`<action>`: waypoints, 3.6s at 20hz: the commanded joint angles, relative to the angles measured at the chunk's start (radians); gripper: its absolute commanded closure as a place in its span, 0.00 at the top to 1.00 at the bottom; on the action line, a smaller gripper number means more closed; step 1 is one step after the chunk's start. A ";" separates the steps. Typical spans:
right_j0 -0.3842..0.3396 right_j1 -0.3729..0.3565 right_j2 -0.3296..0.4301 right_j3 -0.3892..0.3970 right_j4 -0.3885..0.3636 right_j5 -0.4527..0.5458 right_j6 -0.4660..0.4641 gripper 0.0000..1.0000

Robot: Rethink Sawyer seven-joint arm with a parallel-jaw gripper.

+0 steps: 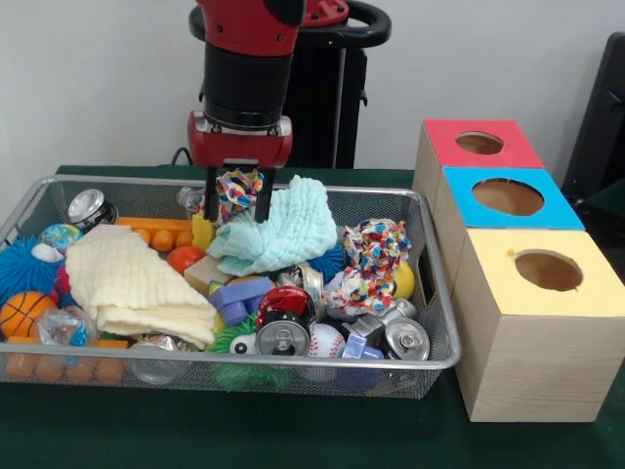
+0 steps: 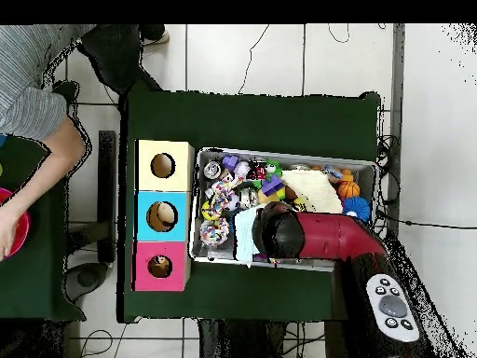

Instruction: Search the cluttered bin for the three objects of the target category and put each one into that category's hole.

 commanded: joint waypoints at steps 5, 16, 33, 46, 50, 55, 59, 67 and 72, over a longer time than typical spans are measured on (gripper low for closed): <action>-0.013 0.188 -0.071 0.182 0.039 -0.318 0.295 1.00; 0.077 0.222 -0.137 0.262 0.120 -0.462 0.343 1.00; 0.151 0.162 -0.131 0.208 0.217 -0.339 0.294 0.00; 0.108 0.387 0.043 -0.220 0.212 -0.182 0.075 0.00; 0.065 0.454 0.127 -0.340 0.168 -0.105 -0.024 0.00; 0.058 0.467 0.155 -0.398 0.139 -0.045 -0.036 0.00; 0.057 0.464 0.165 -0.412 0.119 -0.018 -0.010 0.00; 0.091 0.425 0.145 -0.442 0.113 0.110 0.041 0.00; 0.149 0.265 0.069 -0.368 0.121 0.246 0.120 0.00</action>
